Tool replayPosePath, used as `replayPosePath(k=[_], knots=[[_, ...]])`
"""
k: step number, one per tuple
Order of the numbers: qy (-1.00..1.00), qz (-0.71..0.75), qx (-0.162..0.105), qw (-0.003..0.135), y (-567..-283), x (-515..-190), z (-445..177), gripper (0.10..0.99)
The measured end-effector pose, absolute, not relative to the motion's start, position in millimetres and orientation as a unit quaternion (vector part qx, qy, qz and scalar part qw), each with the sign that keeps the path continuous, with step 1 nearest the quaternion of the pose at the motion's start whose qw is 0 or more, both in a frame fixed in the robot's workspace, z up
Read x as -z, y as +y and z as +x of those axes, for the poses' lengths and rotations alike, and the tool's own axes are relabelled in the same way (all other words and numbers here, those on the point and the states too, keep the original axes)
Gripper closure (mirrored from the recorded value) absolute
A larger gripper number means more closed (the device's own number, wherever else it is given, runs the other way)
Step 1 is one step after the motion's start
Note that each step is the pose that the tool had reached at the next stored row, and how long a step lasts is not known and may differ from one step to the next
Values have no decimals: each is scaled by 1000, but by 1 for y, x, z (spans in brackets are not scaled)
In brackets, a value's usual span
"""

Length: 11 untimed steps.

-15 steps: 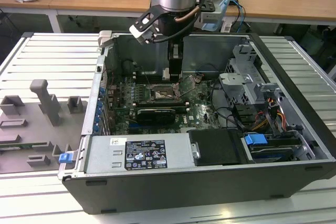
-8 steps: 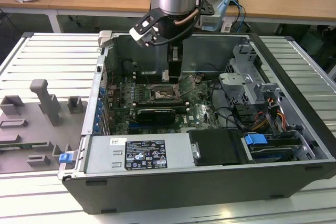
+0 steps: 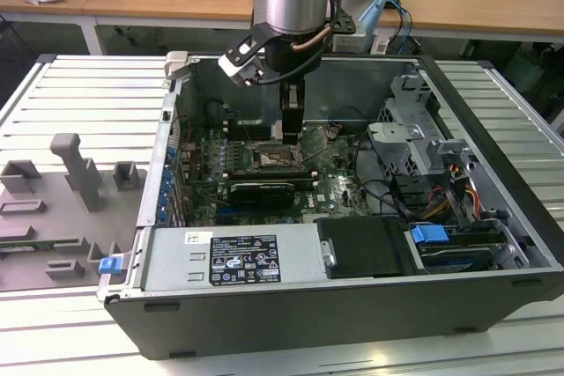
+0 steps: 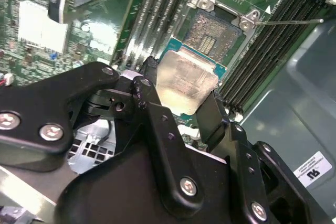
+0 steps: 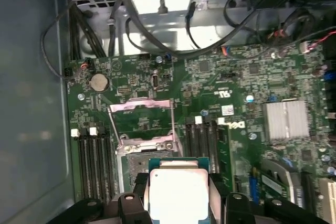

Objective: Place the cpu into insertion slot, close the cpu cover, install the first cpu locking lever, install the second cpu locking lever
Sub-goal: 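Place the cpu into insertion slot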

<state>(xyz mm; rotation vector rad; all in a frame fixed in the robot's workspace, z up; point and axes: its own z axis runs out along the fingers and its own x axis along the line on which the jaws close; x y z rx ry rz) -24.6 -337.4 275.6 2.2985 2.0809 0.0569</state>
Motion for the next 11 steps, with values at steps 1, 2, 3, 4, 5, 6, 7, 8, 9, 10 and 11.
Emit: replayPosePath(k=[1, 2, 3, 4, 5, 6, 7, 8, 9, 10, 11], knots=[[671, 741, -18, 20, -335, -274, -25, 545], [672, 740, -18, 20, -334, -273, -25, 545], [675, 737, -19, 20, -333, -270, -25, 545], [685, 728, -19, 20, -333, -269, -25, 545], [692, 722, -19, 20, -333, -268, -25, 545], [699, 715, -19, 19, -333, -267, -25, 545], [706, 708, -19, 19, -333, -266, -25, 545], [711, 702, -19, 19, -333, -265, -25, 545], [716, 698, -20, 19, -333, -263, -25, 545], [716, 697, -20, 19, -333, -261, -25, 545], [716, 697, -20, 19, -332, -259, -26, 545]])
